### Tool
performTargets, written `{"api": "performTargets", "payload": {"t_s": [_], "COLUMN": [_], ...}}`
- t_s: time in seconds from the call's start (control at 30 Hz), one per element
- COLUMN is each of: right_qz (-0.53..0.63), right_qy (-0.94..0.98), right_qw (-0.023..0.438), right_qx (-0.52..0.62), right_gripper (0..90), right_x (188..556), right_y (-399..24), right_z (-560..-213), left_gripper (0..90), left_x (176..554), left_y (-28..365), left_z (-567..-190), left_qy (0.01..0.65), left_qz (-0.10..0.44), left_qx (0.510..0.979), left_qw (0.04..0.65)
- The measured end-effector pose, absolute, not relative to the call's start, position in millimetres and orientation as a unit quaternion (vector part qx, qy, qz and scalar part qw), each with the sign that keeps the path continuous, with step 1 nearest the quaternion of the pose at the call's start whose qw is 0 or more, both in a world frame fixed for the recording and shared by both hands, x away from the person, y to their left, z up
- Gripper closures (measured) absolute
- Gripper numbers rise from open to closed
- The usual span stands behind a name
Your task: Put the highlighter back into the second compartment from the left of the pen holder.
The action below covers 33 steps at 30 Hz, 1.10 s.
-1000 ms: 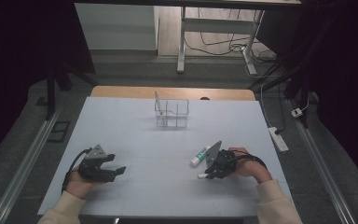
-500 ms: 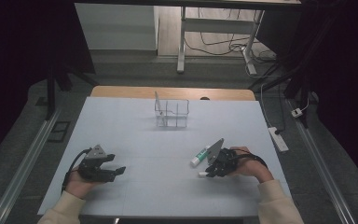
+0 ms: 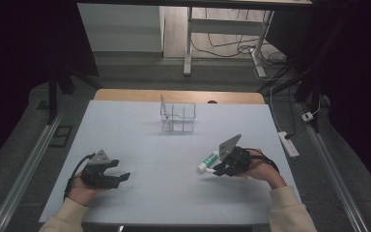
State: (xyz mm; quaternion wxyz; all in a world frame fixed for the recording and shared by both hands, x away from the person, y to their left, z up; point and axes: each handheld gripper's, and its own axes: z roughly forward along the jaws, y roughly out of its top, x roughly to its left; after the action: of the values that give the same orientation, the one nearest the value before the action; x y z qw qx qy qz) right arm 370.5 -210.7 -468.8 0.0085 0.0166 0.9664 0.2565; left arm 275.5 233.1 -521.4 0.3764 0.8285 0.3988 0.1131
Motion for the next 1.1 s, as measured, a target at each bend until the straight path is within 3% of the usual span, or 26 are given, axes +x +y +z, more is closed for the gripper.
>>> {"api": "performTargets", "payload": {"t_s": [1.1], "right_qz": [0.373], "right_qy": [0.912], "right_qw": [0.090], "right_qx": [0.143], "right_gripper": [77.7], "right_x": [376.1], "right_y": [-221.2], "right_z": [-435.9], "left_gripper": [28.2], "left_x": [274.1], "left_y": [231.5], "left_z": [-519.8], "left_qy": [0.397], "left_qz": [0.115], "left_qx": [0.828], "left_qw": [0.378]}}
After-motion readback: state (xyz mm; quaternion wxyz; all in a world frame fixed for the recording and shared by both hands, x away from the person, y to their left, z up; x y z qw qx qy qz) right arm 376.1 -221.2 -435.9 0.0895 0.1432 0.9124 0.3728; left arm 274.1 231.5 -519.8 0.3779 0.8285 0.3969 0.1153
